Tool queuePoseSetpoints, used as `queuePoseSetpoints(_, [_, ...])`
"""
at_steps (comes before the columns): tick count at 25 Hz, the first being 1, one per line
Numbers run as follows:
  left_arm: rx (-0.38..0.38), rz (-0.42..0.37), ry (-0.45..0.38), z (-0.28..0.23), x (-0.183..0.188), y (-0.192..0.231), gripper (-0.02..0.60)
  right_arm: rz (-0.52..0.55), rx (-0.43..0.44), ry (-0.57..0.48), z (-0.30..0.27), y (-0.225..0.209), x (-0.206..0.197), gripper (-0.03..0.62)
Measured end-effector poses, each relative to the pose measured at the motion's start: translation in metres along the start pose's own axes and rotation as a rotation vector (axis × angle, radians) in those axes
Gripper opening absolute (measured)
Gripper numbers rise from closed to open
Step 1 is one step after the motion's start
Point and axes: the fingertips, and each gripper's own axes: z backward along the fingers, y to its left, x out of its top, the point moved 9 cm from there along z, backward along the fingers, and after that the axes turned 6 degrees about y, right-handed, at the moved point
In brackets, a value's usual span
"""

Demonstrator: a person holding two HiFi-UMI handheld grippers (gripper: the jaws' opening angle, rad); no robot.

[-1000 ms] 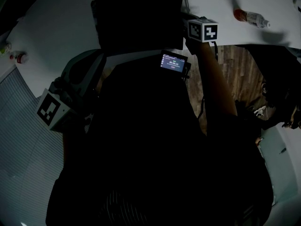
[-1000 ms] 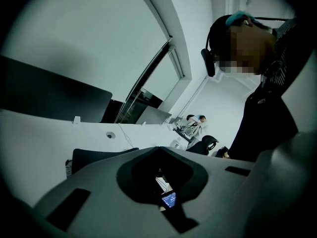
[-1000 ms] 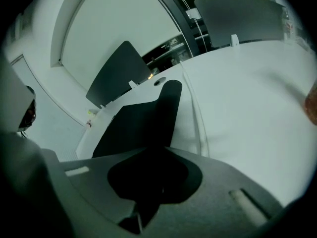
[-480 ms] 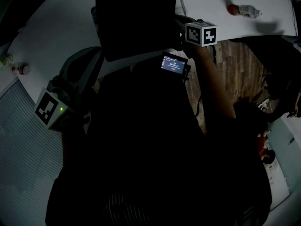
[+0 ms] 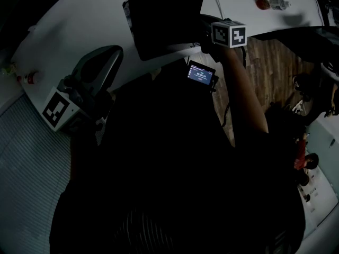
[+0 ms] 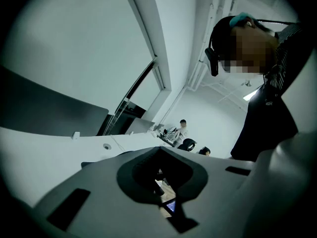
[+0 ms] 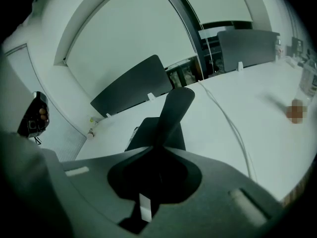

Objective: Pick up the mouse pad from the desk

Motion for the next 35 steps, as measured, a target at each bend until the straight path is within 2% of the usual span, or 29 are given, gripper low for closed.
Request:
queuePoseSetpoints(8, [0.013,-0.022,-0.037,0.015,-0.022,0.013,0.008,0.008,0.0,-0.026,-0.002,0.004,0.0,0.018])
queuePoseSetpoints(12, [0.001,-0.032,-0.062,0.017,-0.025,0.014,0.008,-0.029,0.051,-0.069,0.008,0.013,0.002,0.018])
queuePoseSetpoints(16, [-0.028,-0.046,-0.102,0.016,-0.023,0.013,0.008,-0.023,0.086,-0.098,0.012,0.03,0.002,0.018])
queuePoseSetpoints(26, [-0.102,-0.084,-0.136,0.015,-0.024,0.013,0.008,-0.041,0.213,-0.167,0.006,0.072,-0.002,0.018])
queuePoseSetpoints(31, [-0.088,-0.1,-0.157,0.013,-0.017,0.009,0.008,-0.053,0.314,-0.224,0.016,0.093,0.009,0.018])
queuePoseSetpoints(35, [-0.087,-0.11,-0.173,0.015,-0.014,0.004,0.008,0.006,0.351,-0.265,0.035,0.114,0.025,0.018])
